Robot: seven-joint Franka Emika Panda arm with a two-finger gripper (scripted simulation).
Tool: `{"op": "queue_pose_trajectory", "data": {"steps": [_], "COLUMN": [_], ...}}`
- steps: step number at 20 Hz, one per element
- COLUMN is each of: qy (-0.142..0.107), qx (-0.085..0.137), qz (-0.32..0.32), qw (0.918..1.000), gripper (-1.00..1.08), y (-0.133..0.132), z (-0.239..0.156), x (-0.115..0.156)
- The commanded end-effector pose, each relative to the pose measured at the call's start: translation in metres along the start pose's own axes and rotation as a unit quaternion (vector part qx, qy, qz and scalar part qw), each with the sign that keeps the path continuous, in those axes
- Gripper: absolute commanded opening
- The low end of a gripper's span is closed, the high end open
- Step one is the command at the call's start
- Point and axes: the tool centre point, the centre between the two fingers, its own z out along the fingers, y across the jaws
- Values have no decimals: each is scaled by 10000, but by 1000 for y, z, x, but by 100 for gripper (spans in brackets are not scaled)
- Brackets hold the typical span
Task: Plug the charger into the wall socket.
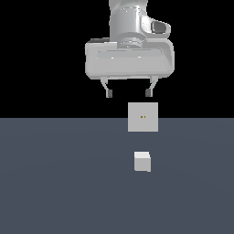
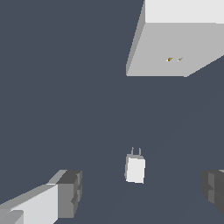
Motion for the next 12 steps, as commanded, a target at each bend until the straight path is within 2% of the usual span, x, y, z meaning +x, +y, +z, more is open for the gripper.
{"op": "queue_pose_trajectory", "data": {"steps": [1,12], "qy": [124,705], "qx": [-6,-33], "qz": [48,269], "qw": [9999,9971], "gripper": [100,100], "y": [2,11], "z": [6,37], "x": [-6,-29]}}
